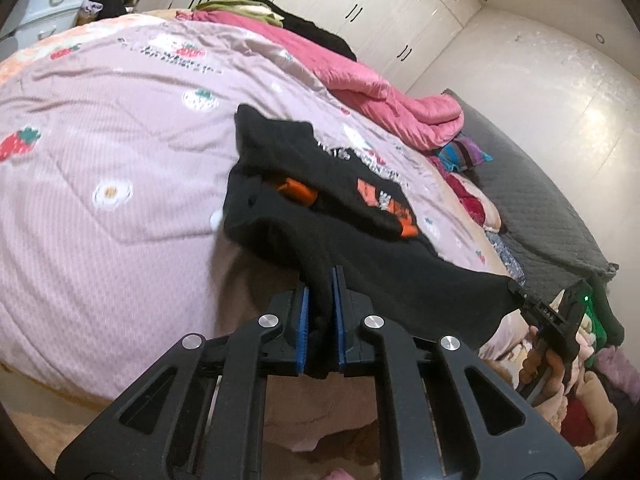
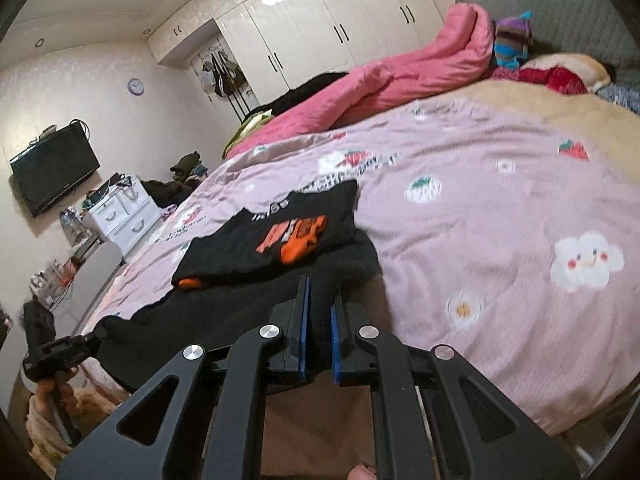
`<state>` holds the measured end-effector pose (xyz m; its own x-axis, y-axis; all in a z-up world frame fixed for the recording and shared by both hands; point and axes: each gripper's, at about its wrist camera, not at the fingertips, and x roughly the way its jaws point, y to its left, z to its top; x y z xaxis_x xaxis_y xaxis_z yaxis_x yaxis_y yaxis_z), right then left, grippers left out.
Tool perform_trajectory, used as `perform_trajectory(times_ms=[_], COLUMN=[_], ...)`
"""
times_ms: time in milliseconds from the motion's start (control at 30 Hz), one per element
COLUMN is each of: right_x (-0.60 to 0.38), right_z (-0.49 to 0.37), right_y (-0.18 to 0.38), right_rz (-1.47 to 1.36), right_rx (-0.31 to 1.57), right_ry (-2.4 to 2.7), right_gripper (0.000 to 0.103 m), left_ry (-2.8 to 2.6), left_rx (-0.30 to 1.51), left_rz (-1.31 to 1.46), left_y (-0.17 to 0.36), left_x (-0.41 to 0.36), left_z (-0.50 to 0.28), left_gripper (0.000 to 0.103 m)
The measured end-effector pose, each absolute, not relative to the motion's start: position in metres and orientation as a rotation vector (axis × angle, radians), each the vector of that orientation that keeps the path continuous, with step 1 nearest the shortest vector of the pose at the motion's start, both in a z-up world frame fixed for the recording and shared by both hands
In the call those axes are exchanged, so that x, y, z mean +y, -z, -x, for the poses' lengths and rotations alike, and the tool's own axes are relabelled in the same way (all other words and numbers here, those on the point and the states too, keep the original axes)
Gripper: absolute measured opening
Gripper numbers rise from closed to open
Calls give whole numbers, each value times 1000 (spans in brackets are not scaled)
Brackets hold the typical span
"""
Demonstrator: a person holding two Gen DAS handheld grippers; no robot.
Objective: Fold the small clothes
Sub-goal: 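Lift the hem with both tools and fold it over toward the collar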
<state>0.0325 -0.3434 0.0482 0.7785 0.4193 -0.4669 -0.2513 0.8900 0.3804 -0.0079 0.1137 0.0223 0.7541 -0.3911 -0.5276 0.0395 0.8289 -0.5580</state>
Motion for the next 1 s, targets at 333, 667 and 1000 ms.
perform_trajectory(times_ms=[333,667,1000], right_x=[-341,-334,-325], right_z=[-60,-87,-123], right_y=[-70,-88,-103], right_rz=[-339,-327,-349], right_rx=[516,475,456], right_ry=[-357,-335,-310], right_gripper=[8,8,8], left_ry=[209,172,141], left_rx=[609,584,559], left_rz=[550,565,532], left_y=[-51,-60,-80], left_x=[129,145,155], left_z=[-12,-25,-59], left_gripper=[3,3,3])
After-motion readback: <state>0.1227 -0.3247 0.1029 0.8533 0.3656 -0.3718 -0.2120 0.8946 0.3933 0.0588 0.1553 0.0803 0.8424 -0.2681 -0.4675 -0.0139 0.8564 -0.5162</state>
